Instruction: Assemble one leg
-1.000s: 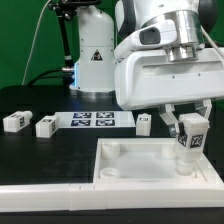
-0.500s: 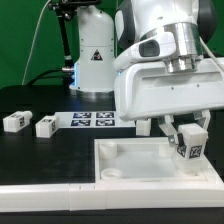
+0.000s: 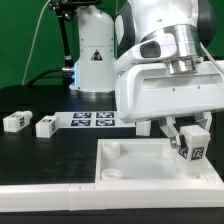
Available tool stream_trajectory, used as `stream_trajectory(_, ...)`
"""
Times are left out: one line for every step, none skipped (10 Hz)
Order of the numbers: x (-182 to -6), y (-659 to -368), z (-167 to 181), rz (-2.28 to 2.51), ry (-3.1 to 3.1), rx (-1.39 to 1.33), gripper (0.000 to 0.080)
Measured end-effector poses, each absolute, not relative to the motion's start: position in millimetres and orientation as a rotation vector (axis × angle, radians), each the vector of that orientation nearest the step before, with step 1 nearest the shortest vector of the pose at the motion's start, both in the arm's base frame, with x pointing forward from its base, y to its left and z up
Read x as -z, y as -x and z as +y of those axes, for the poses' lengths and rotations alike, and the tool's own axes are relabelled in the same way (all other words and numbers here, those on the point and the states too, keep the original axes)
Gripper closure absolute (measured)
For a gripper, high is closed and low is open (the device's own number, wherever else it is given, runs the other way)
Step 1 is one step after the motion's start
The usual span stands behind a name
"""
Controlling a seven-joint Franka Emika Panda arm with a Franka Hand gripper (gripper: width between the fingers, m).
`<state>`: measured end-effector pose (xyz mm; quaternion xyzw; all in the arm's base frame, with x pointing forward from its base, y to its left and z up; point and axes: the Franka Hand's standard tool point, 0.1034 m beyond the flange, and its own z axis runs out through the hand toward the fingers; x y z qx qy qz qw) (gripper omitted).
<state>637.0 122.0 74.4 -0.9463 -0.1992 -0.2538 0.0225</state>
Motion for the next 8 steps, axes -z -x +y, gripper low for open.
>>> stream_trajectory(-74.4,-637.0,122.0,-0.617,2.931,0.786,0.0334)
stream_trajectory(-74.4,-637.0,122.0,-0.617,2.931,0.786,0.0334)
stream_trajectory(-74.4,-637.0,122.0,-0.617,2.931,0.786,0.0189)
stream_trajectory(-74.4,-637.0,122.0,-0.617,2.931,0.786,0.0161)
stream_trajectory(-74.4,-637.0,122.0,-0.617,2.931,0.786,0.0153)
stream_trajectory(-74.4,-637.0,122.0,-0.617,2.931,0.786,0.0153)
stream_trajectory(-75.3,-637.6,121.4,-0.621,2.934,0.778,0.015)
stream_trajectory(-82.9,-641.7,119.4,-0.635,2.942,0.757,0.015)
